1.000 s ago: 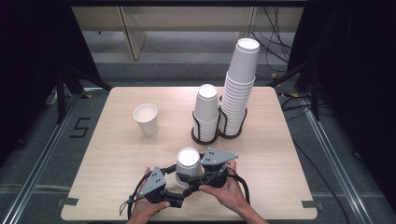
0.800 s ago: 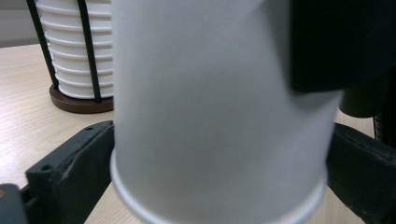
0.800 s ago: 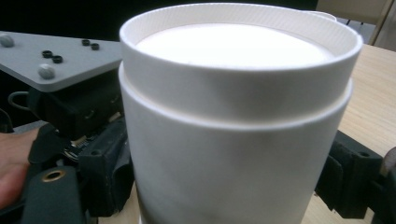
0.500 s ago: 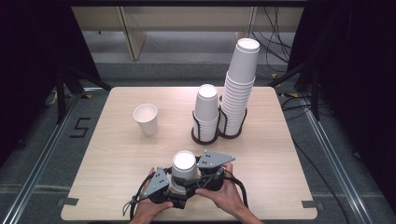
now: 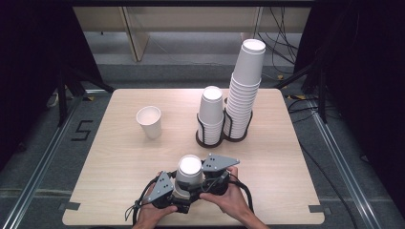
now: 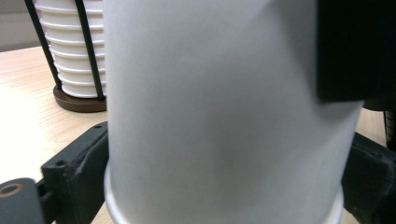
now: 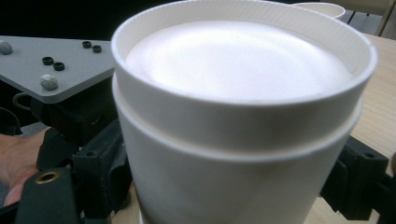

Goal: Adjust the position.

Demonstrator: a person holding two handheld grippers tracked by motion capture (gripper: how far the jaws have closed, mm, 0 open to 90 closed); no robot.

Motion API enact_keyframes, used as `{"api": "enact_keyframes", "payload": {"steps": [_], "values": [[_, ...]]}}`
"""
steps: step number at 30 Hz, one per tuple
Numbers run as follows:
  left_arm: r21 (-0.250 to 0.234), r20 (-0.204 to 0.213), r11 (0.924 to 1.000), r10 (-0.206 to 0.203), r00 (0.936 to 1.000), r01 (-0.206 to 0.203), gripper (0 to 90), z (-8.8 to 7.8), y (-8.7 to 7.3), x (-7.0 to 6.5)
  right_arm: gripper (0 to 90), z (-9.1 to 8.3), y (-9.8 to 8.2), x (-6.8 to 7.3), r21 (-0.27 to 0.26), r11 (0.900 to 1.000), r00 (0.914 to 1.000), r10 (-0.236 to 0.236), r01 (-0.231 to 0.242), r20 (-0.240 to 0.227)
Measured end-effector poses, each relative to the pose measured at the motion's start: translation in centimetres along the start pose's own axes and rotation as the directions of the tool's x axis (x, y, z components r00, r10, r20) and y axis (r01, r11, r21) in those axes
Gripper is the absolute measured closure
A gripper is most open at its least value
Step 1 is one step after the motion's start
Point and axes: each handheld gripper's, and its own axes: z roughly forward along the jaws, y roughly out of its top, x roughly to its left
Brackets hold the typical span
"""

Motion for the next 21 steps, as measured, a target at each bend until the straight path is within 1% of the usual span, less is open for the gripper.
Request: {"api": "enact_keyframes", "payload": {"steps": [1, 2, 3, 4, 5, 6, 7, 8, 9, 10, 12, 13, 14, 15, 16, 17, 18, 19, 21], "values": [[0.002, -0.003, 1.0000, 0.004, 1.0000, -0.004, 5.4, 0.0, 0.0, 0.0, 16.2, 0.1, 0.0, 0.0, -0.011, 1.000, 1.0000, 0.005, -0.005, -0.007], [0.005, -0.005, 0.9999, 0.011, 0.9999, -0.011, 5.8, 0.0, 0.1, 0.0, 15.9, -0.1, 0.0, 0.0, 0.004, 1.000, 0.9999, -0.003, 0.003, 0.012], [0.010, -0.005, 0.9998, 0.014, 0.9999, -0.014, 6.1, 0.0, 0.1, 0.0, 15.5, -0.1, 0.1, 0.0, 0.010, 1.000, 0.9999, 0.007, -0.007, 0.012], [0.015, -0.007, 0.9996, 0.022, 0.9997, -0.022, 6.3, -0.1, 0.1, 0.0, 15.4, -0.1, 0.1, 0.1, 0.010, 1.000, 0.9996, 0.027, -0.027, 0.004], [0.018, -0.012, 0.9993, 0.033, 0.9994, -0.033, 6.5, 0.0, 0.2, 0.0, 15.3, -0.1, 0.2, -0.1, 0.014, 1.000, 0.9998, 0.019, -0.019, -0.011], [0.025, -0.015, 0.9987, 0.045, 0.9988, -0.045, 6.7, 0.0, 0.2, 0.1, 15.3, -0.3, 0.3, -0.1, 0.020, 1.000, 0.9998, 0.017, -0.017, 0.007], [0.033, -0.010, 0.9983, 0.049, 0.9988, -0.048, 6.9, 0.0, 0.2, 0.1, 15.4, -0.4, 0.4, -0.2, 0.024, 0.999, 0.9997, 0.024, -0.024, -0.001], [0.048, -0.016, 0.9976, 0.050, 0.9986, -0.050, 7.2, 0.0, 0.2, 0.2, 15.5, -0.4, 0.5, -0.4, 0.016, 1.000, 0.9999, -0.005, 0.005, 0.010], [0.066, -0.013, 0.9962, 0.059, 0.9982, -0.058, 7.3, -0.1, 0.2, 0.2, 15.6, -0.6, 0.6, -0.3, 0.029, 0.999, 0.9997, 0.025, -0.025, -0.003], [0.068, -0.001, 0.9956, 0.064, 0.9980, -0.064, 7.4, 0.1, 0.2, 0.3, 15.7, -0.9, 0.7, -0.4, 0.048, 0.999, 0.9997, 0.025, -0.025, -0.005], [0.105, -0.008, 0.9884, 0.112, 0.9937, -0.110, 7.5, -0.1, 0.4, 0.5, 15.8, -1.1, 1.0, -0.5, 0.058, 0.998, 0.9998, 0.015, -0.014, -0.015], [0.118, -0.005, 0.9847, 0.130, 0.9915, -0.128, 7.6, -0.2, 0.4, 0.6, 15.9, -1.4, 1.1, -0.5, 0.070, 0.997, 0.9997, 0.021, -0.021, -0.007], [0.118, -0.002, 0.9829, 0.143, 0.9897, -0.142, 7.6, -0.2, 0.5, 0.6, 15.9, -1.6, 1.3, -0.7, 0.074, 0.997, 0.9998, 0.010, -0.009, -0.017], [0.137, -0.010, 0.9777, 0.162, 0.9867, -0.159, 7.7, -0.4, 0.6, 0.7, 15.9, -1.7, 1.3, -0.7, 0.075, 0.997, 0.9998, 0.011, -0.009, -0.018], [0.147, 0.005, 0.9736, 0.176, 0.9845, -0.174, 7.8, -0.5, 0.8, 0.9, 15.9, -2.0, 1.4, -0.8, 0.101, 0.995, 0.9994, 0.009, -0.005, -0.033], [0.149, 0.006, 0.9733, 0.176, 0.9845, -0.174, 7.9, -0.6, 0.8, 0.9, 15.9, -2.1, 1.5, -0.8, 0.107, 0.994, 0.9993, 0.002, 0.002, -0.037], [0.163, 0.003, 0.9708, 0.178, 0.9841, -0.176, 7.9, -0.8, 0.9, 1.0, 16.0, -2.3, 1.5, -0.9, 0.119, 0.993, 0.9992, 0.004, 0.001, -0.039], [0.179, 0.012, 0.9676, 0.179, 0.9837, -0.178, 8.0, -0.8, 1.0, 1.1, 16.0, -2.4, 1.5, -1.0, 0.125, 0.992, 0.9989, -0.002, 0.008, -0.048], [0.201, 0.016, 0.9555, 0.217, 0.9761, -0.216, 8.2, -0.9, 1.0, 1.2, 16.0, -2.6, 1.6, -1.0, 0.127, 0.992, 0.9985, 0.002, 0.005, -0.055]]}}
